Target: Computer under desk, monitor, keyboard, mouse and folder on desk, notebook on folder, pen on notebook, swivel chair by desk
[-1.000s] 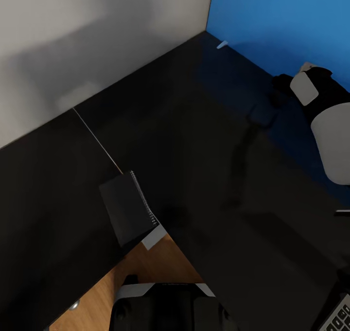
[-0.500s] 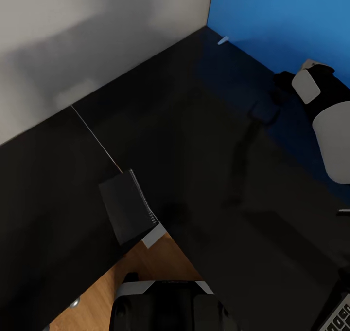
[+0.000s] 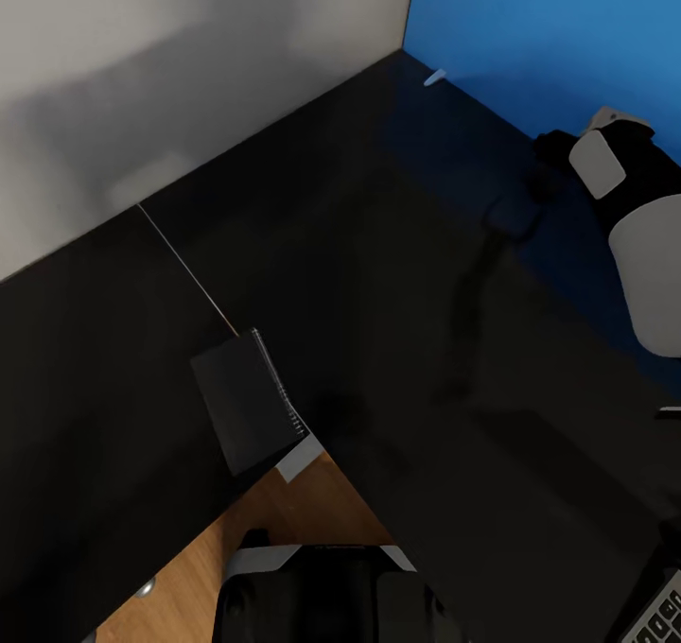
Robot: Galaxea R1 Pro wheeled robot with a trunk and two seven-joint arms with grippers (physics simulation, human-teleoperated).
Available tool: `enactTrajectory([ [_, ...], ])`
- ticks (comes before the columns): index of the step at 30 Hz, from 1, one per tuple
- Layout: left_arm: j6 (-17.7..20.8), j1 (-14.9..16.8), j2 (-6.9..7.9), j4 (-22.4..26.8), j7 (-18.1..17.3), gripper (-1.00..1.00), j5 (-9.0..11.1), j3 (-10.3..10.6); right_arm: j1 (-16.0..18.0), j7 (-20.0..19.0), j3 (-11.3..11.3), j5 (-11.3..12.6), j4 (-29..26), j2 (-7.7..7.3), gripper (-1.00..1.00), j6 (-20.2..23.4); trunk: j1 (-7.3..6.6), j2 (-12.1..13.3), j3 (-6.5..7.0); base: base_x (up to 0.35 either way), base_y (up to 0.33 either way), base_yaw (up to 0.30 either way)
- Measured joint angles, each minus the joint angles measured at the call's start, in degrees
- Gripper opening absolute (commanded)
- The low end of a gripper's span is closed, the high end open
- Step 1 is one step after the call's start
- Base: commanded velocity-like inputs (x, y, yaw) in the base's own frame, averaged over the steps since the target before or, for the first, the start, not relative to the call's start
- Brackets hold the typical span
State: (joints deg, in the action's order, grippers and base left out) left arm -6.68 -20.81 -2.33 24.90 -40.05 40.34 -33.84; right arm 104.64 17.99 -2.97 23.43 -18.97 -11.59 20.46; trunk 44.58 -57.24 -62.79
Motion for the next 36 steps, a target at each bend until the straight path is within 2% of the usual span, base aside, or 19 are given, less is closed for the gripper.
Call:
enactTrajectory([
  [11,0.0,0.0,0.00,0.0,0.0,1.00,0.0,0.0,0.1,-3.7,0.0,-2.9,-0.2,-0.06,1.00,-0.3,0.00,0.0,-0.53,0.000,0.000,0.011],
  [36,0.0,0.0,-0.01,0.0,0.0,1.00,0.0,-0.1,0.2,-3.8,0.1,-3.4,-1.6,-0.09,1.00,-0.6,0.00,0.0,-1.43,0.000,0.000,0.005],
])
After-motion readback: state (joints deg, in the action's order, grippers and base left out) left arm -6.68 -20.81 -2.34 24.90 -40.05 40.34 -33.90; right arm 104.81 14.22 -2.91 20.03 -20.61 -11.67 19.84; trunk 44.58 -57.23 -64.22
